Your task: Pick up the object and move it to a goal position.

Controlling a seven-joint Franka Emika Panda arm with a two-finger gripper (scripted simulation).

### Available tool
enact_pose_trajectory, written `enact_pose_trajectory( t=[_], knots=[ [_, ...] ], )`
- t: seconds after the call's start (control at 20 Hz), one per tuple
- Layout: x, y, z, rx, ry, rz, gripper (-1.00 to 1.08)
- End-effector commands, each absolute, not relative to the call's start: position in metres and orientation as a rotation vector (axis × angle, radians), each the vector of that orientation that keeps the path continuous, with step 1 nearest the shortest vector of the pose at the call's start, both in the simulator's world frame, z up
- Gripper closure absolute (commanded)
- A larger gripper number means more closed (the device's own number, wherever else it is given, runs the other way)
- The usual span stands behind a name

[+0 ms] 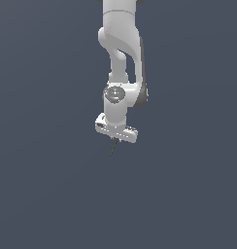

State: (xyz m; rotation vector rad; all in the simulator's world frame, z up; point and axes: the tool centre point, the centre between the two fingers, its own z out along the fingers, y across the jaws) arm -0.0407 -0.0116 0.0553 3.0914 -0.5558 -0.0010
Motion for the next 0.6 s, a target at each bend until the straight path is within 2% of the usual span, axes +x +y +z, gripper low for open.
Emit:
enact_pose_trajectory(
  t=[0.0,0.55],
  knots=[
    [-0.024,-0.012,0.068,3.091,-0.556,0.000,1.08],
    [0.045,-0.011,0.119,3.091,-0.555,0.000,1.08]
  ],
)
